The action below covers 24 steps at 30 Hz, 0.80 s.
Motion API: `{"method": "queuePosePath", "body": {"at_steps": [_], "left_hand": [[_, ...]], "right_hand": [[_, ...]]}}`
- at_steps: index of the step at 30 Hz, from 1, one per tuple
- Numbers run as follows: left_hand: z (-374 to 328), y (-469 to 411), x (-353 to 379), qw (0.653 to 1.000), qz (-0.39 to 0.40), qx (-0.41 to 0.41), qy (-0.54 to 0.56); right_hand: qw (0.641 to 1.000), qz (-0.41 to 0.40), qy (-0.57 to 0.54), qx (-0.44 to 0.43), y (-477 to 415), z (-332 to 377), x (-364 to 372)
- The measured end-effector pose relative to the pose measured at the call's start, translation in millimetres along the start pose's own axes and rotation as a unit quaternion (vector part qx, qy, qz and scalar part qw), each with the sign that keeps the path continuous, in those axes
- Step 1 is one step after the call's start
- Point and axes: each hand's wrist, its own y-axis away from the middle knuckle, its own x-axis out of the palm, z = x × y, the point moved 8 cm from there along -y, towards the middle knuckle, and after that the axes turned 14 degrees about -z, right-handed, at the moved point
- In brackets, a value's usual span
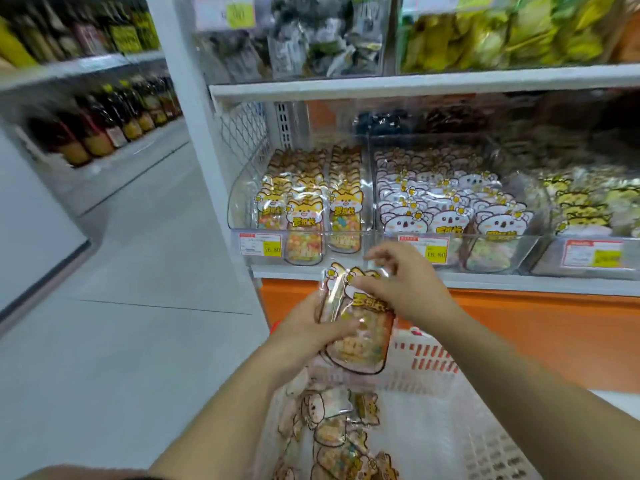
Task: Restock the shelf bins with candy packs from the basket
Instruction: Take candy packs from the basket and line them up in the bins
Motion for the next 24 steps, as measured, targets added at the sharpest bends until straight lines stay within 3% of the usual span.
{"method": "queuePosePath", "body": {"at_steps": [3, 6, 9, 13, 17, 22, 24], "left_hand": [[-51.7, -4.5, -22.5, 0.997, -0.028, 0.061, 0.034], [-87.4, -17.6, -41.8, 0.991, -0.038, 0.101, 0.075], [-117.4, -30.2, -54.6, 0.989, -0.037, 0.136, 0.033], [-153.8, -48.8, -91.2, 0.963, -0.146, 0.200, -0.103], [-162.0, -78.2, -141.2, 0.912, -0.274, 0.241, -0.190], [-165.2, -102.4, -155.8, 0.875, -0.290, 0.271, -0.278], [-165.0, -108.5, -151.8, 0.856, -0.275, 0.287, -0.330]], "right_hand": [[0.983, 0.008, -0.151, 0.104, -14.4, 28.1, -14.4], [0.916, 0.150, -0.302, 0.215, -12.2, 46.9, 6.9], [0.882, 0.195, -0.365, 0.225, -18.2, 74.1, 33.4], [0.915, 0.081, -0.351, 0.181, -61.3, 88.4, 46.9], [0.926, -0.006, -0.309, 0.214, -111.3, 67.7, 78.5], [0.943, 0.050, -0.212, 0.252, -122.5, 58.2, 147.8], [0.967, 0.078, -0.144, 0.197, -128.8, 63.7, 165.2]]}}
